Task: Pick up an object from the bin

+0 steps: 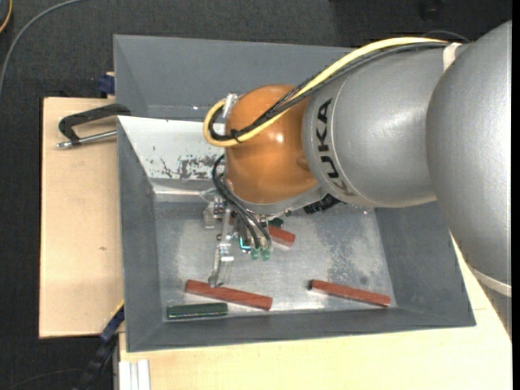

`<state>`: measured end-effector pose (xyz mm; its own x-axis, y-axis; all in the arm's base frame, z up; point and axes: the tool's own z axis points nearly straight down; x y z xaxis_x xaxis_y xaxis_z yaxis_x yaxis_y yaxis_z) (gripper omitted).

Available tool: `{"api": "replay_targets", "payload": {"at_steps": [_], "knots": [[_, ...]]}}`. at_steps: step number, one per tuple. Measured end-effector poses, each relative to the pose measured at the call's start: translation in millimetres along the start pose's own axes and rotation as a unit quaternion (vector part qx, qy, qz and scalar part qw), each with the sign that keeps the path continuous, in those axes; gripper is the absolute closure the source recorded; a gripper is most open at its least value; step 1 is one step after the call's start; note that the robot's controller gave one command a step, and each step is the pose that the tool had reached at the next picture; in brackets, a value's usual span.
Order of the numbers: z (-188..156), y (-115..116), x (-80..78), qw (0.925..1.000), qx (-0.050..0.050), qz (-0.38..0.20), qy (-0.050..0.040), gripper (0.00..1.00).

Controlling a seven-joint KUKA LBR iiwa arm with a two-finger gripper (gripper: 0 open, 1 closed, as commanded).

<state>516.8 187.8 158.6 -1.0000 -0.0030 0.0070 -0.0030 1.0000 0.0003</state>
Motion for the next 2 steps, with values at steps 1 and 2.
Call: {"api": "replay_targets", "payload": {"at_steps": [1,2], "knots": [[91.3,-61.4,24.4,0.9976,0.001,-0.070,-0.0006,0.00],[88.5,-58.7,23.5,0.9975,0.000,-0.070,-0.0028,1.00]]}}
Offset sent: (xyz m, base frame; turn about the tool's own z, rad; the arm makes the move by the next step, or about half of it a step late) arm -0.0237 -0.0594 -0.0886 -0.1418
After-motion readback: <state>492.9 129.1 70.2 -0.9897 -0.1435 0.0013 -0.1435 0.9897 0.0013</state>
